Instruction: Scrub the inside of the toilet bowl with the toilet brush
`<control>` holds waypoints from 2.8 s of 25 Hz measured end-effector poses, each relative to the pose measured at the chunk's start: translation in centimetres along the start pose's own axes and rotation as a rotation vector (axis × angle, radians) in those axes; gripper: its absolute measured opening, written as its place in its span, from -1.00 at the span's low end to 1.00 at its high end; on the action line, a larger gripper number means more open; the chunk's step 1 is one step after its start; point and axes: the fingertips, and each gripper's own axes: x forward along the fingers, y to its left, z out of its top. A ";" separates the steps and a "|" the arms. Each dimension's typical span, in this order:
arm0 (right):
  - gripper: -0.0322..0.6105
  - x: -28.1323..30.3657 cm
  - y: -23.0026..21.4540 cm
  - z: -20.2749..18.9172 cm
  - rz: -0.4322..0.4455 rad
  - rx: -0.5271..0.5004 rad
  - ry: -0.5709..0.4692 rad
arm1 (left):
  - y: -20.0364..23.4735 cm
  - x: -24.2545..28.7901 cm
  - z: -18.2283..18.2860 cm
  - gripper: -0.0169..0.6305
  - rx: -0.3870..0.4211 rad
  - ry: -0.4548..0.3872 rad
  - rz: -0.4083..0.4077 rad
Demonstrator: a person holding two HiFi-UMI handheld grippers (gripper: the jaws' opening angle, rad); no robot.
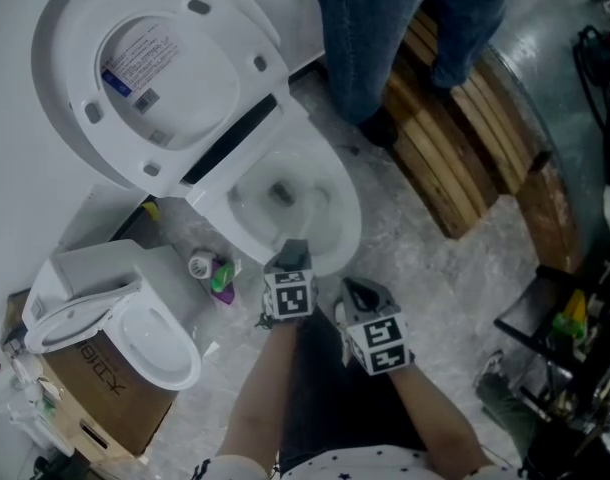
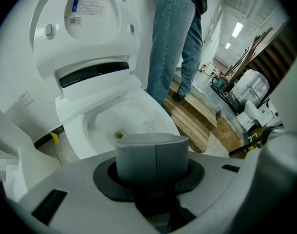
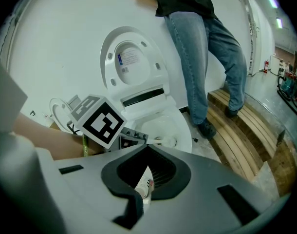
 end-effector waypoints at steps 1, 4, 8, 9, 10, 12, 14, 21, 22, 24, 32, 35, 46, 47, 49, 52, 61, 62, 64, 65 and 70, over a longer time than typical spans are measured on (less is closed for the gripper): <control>-0.88 0.1 0.0 0.0 0.000 0.001 0.001 | 0.2 0.1 0.2 -0.48 -0.001 -0.001 0.001; -0.88 0.2 0.0 0.0 -0.002 0.001 0.003 | 0.5 0.5 0.9 -0.48 -0.001 -0.006 0.001; -0.88 0.3 -0.1 -0.1 -0.003 0.003 0.006 | 0.9 0.8 1.6 -0.48 0.000 -0.009 0.005; -0.88 0.4 -0.1 -0.1 -0.003 0.003 0.006 | 1.1 0.9 1.8 -0.48 0.002 -0.009 0.007; -0.88 0.4 -0.1 -0.1 -0.003 0.003 0.007 | 1.2 1.0 2.0 -0.48 0.005 -0.011 0.009; -0.88 0.5 0.0 -0.1 -0.002 0.003 0.007 | 1.5 1.2 2.4 -0.48 0.008 -0.014 0.012; -0.88 0.7 0.0 -0.1 -0.001 0.003 0.008 | 1.9 1.4 2.9 -0.48 0.005 -0.019 0.015; -0.88 1.2 0.2 -0.3 0.005 0.002 0.022 | 3.1 2.0 4.2 -0.48 -0.011 -0.027 0.027; -0.88 1.3 0.2 -0.3 0.006 0.003 0.023 | 3.4 2.1 4.3 -0.48 -0.012 -0.028 0.027; -0.88 1.5 0.3 -0.1 0.008 0.008 0.023 | 3.9 2.1 4.6 -0.48 -0.014 -0.029 0.030; -0.88 2.0 0.1 0.3 0.001 0.008 0.023 | 5.6 2.4 6.7 -0.48 -0.015 -0.062 0.049; -0.88 1.7 0.1 0.2 -0.002 0.008 0.030 | 5.6 2.5 6.3 -0.48 -0.031 -0.055 0.046; -0.88 2.6 0.6 1.1 0.001 0.004 0.018 | 8.5 2.3 7.6 -0.48 -0.056 -0.064 0.077; -0.88 2.6 0.7 1.1 0.001 0.007 0.017 | 8.7 2.2 7.7 -0.48 -0.054 -0.066 0.080; -0.88 2.5 0.8 1.1 0.002 0.008 0.018 | 9.2 2.0 7.6 -0.48 -0.060 -0.067 0.086; -0.88 2.6 0.8 1.2 0.007 0.001 0.017 | 10.0 1.7 7.6 -0.48 -0.084 -0.068 0.100; -0.88 2.8 1.3 1.3 0.018 -0.009 0.023 | 11.0 1.2 7.5 -0.48 -0.097 -0.083 0.119; -0.88 2.8 1.3 1.4 0.019 -0.010 0.021 | 11.1 1.2 7.5 -0.48 -0.099 -0.084 0.120; -0.88 3.0 1.3 1.7 0.021 -0.004 0.015 | 11.3 1.1 7.6 -0.48 -0.099 -0.086 0.125; -0.88 3.0 1.3 1.7 0.023 -0.003 0.015 | 11.3 1.1 7.7 -0.48 -0.098 -0.091 0.125; -0.88 3.1 1.2 1.2 0.022 -0.016 0.025 | 10.9 1.4 7.5 -0.48 -0.089 -0.093 0.117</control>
